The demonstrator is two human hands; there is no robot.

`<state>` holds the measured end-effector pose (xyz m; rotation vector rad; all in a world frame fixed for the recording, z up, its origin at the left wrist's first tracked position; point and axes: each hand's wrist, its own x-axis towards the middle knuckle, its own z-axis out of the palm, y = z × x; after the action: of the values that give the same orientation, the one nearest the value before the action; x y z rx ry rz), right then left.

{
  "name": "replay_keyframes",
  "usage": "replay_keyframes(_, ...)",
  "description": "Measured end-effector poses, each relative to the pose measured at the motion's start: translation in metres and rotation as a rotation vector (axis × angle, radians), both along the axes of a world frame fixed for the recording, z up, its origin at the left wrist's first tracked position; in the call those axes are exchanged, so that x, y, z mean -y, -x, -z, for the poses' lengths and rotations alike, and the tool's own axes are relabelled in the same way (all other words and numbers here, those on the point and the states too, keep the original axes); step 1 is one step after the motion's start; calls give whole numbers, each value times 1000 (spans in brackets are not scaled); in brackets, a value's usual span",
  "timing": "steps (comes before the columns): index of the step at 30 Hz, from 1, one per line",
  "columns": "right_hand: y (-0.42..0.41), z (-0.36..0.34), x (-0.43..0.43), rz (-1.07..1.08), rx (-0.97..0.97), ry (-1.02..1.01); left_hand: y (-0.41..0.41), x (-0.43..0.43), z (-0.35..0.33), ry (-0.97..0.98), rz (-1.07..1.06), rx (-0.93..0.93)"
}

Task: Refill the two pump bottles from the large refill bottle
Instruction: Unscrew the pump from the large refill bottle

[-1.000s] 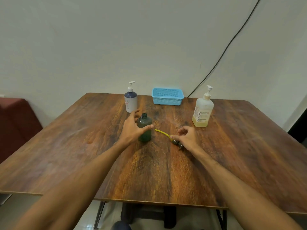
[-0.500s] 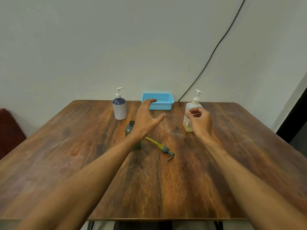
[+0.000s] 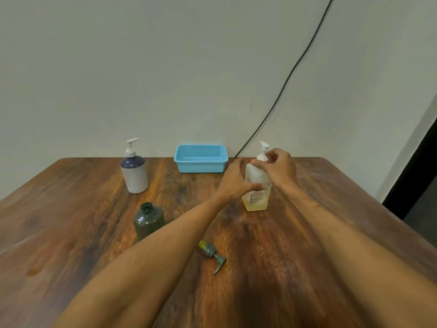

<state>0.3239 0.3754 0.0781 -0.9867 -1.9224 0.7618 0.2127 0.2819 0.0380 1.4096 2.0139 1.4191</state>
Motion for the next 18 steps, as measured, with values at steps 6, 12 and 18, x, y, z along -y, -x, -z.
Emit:
replay_keyframes(6, 15, 6, -6, -10, 27, -80, 0, -27, 15, -45, 36, 33)
replay_keyframes(12, 9, -9, -6, -109, 111, -43, 5, -21, 15, -49, -6, -19)
replay_keyframes(18, 0, -23, 8, -227, 106, 59, 4, 0, 9, -31, -46, -72)
